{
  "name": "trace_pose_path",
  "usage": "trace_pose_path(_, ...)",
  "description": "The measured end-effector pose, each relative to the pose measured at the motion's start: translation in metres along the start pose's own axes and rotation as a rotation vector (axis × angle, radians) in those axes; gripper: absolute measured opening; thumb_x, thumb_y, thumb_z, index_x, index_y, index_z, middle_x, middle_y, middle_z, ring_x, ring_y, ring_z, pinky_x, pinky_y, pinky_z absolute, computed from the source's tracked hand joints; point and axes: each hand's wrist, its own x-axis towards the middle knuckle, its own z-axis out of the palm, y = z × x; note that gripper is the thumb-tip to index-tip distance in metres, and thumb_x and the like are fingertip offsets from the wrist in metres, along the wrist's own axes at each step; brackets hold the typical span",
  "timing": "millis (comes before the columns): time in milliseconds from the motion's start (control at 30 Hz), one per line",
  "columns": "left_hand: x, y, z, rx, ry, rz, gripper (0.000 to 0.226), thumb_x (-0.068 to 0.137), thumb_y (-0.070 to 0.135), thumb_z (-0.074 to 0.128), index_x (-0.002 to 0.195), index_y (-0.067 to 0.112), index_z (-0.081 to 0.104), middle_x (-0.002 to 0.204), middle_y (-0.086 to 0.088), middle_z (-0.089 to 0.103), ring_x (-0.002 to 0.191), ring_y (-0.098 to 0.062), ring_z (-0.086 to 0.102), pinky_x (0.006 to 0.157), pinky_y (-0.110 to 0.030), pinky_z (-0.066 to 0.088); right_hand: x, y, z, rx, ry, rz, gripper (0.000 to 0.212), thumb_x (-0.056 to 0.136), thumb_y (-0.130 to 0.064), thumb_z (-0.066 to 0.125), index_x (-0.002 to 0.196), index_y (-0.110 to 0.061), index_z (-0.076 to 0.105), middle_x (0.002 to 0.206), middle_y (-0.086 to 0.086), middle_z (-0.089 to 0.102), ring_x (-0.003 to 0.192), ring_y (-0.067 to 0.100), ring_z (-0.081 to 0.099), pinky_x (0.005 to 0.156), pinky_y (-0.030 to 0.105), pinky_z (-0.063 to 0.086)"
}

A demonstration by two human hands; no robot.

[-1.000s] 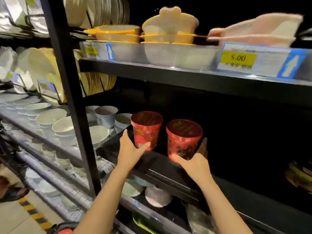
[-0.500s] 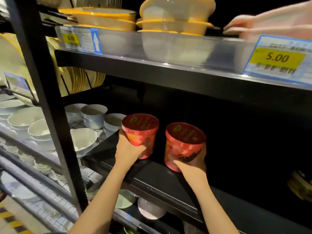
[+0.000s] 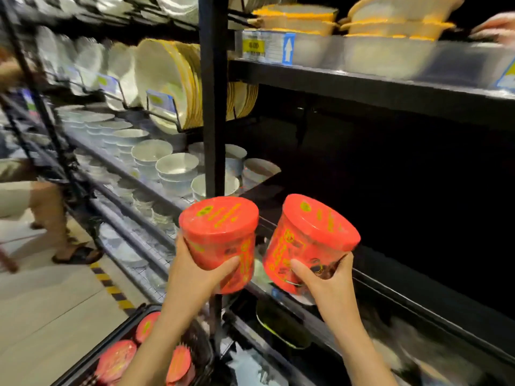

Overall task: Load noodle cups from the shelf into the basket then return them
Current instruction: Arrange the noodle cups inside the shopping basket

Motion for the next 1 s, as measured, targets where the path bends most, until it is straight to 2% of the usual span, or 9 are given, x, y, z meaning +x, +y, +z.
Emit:
trace_pose_path(133, -0.073, -0.048, -0.068, -0.009, 0.086, -0.146, 0.116, 0.03, 0.061, 0.072, 0.135, 0.032, 0.031, 0.117, 0.008, 0.055, 0.104, -0.013, 0.056, 0.089, -0.031, 0.041, -0.062, 0.029, 0.041, 0.096, -0.145, 0.142, 0.078, 0.069, -0.007, 0.079, 0.129, -0.028, 0.035, 0.113, -0.014, 0.056, 0.09, -0.008, 0.059, 0.07, 0.011, 0.05)
trace_pose_path(267, -0.146, -0.102, -0.12, -0.005, 0.201, -0.351, 0.128, 0.025, 0.062, 0.075, 0.139, 0.029, 0.028, 0.124, 0.0, 0.055, 0.112, -0.021, 0.054, 0.101, -0.04, 0.04, -0.124, 0.068, 0.078, 0.139, -0.25, 0.318, 0.096, 0.056, -0.004, 0.087, 0.136, -0.017, 0.035, 0.122, 0.005, 0.056, 0.095, 0.006, 0.058, 0.079, 0.032, 0.05)
trace_pose_path(367, -0.194, -0.134, -0.146, -0.022, 0.344, -0.49, 0.138, 0.019, 0.059, 0.079, 0.141, 0.021, 0.026, 0.127, -0.01, 0.053, 0.115, -0.028, 0.053, 0.102, -0.043, 0.04, -0.164, 0.096, 0.099, 0.101, -0.342, 0.404, 0.09, 0.063, 0.0, 0.083, 0.138, -0.015, 0.034, 0.116, 0.003, 0.058, 0.095, 0.008, 0.058, 0.079, 0.031, 0.045)
trace_pose_path(467, -0.232, -0.171, -0.168, -0.004, 0.487, -0.649, 0.144, 0.013, 0.056, 0.084, 0.141, 0.015, 0.031, 0.13, -0.013, 0.053, 0.112, -0.024, 0.058, 0.097, -0.035, 0.045, -0.193, 0.125, 0.116, 0.023, -0.392, 0.508, 0.111, 0.038, -0.025, 0.096, 0.133, -0.014, 0.039, 0.114, 0.004, 0.061, 0.098, 0.017, 0.061, 0.089, 0.039, 0.046)
trace_pose_path(567, -0.252, -0.2, -0.182, -0.005, 0.577, -0.68, 0.122, 0.02, 0.046, 0.093, 0.129, 0.018, 0.044, 0.111, -0.008, 0.064, 0.088, 0.001, 0.064, 0.079, -0.013, 0.049, -0.209, 0.146, 0.139, -0.053, -0.428, 0.58, 0.123, 0.026, -0.028, 0.098, 0.132, -0.015, 0.037, 0.122, 0.008, 0.058, 0.106, 0.024, 0.058, 0.1, 0.044, 0.043)
trace_pose_path(633, -0.258, -0.208, -0.188, -0.054, 0.646, -0.724, 0.134, 0.014, 0.04, 0.09, 0.135, 0.01, 0.04, 0.117, -0.012, 0.059, 0.101, -0.02, 0.061, 0.09, -0.03, 0.046, -0.208, 0.158, 0.156, -0.102, -0.456, 0.626, 0.133, 0.012, -0.043, 0.094, 0.13, -0.013, 0.038, 0.117, 0.007, 0.06, 0.106, 0.025, 0.059, 0.1, 0.047, 0.044)
trace_pose_path(733, -0.249, -0.219, -0.192, -0.089, 0.729, -0.859, 0.124, 0.035, 0.031, 0.088, 0.142, 0.012, 0.029, 0.128, -0.014, 0.052, 0.116, -0.033, 0.051, 0.097, -0.039, 0.038, -0.195, 0.174, 0.186, -0.159, -0.532, 0.648, 0.119, 0.025, -0.034, 0.096, 0.128, -0.012, 0.041, 0.117, 0.009, 0.062, 0.103, 0.024, 0.062, 0.098, 0.05, 0.046)
trace_pose_path(800, -0.232, -0.231, -0.194, -0.066, 0.753, -0.898, 0.12, 0.045, 0.027, 0.09, 0.144, 0.013, 0.025, 0.136, -0.017, 0.048, 0.12, -0.033, 0.048, 0.099, -0.039, 0.036, -0.178, 0.186, 0.206, -0.187, -0.581, 0.67, 0.107, 0.037, -0.019, 0.097, 0.129, -0.011, 0.042, 0.116, 0.01, 0.063, 0.103, 0.023, 0.063, 0.098, 0.051, 0.046)
trace_pose_path(1000, -0.167, -0.276, -0.19, -0.076, 0.825, -0.949, 0.13, 0.023, 0.058, 0.072, 0.139, 0.017, 0.029, 0.123, -0.007, 0.052, 0.106, -0.023, 0.054, 0.092, -0.034, 0.041, -0.116, 0.242, 0.265, -0.358, -0.642, 0.742, 0.125, 0.019, -0.057, 0.089, 0.13, -0.02, 0.044, 0.113, 0.006, 0.064, 0.102, 0.026, 0.063, 0.094, 0.05, 0.049)
